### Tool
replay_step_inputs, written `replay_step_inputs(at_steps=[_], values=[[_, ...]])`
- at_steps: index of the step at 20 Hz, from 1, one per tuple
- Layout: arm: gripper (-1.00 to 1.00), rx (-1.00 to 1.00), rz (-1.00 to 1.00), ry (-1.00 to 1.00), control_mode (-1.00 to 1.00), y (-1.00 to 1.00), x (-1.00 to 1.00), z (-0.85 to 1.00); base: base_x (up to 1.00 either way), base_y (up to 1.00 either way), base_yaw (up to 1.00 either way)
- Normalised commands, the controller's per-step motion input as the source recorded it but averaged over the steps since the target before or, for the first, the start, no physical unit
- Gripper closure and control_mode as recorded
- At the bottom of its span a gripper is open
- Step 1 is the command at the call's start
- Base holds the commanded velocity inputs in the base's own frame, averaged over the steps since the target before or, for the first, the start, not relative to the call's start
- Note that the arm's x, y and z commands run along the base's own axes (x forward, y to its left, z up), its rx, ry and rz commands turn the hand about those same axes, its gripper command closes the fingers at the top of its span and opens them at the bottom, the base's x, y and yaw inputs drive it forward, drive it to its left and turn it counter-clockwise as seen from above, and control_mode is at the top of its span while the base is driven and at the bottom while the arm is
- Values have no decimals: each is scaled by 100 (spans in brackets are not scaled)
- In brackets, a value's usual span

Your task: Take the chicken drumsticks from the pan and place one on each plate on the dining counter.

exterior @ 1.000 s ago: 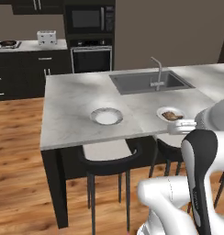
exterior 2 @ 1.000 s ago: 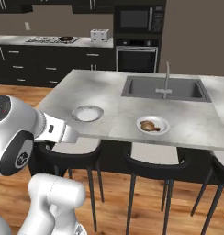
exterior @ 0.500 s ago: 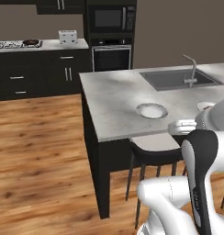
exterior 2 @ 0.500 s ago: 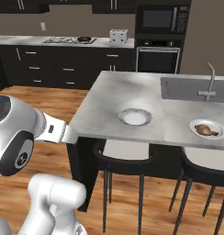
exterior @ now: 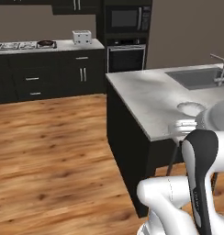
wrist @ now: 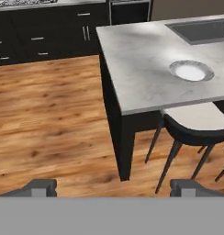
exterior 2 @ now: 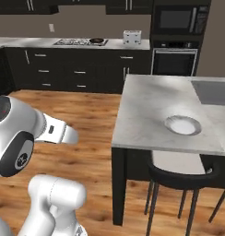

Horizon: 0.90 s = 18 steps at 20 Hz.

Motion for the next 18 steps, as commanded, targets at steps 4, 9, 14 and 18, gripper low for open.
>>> replay_step_inputs(at_steps=[4, 9, 14, 18], values=[[-100, 0, 0, 0, 100, 0, 0, 0, 78, 100, -16], [-100, 0, 0, 0, 100, 0, 0, 0, 100, 100, -16], [-100, 0, 0, 0, 100, 0, 0, 0, 100, 94, -11], [-100, 0, 0, 0, 100, 0, 0, 0, 100, 74, -6]])
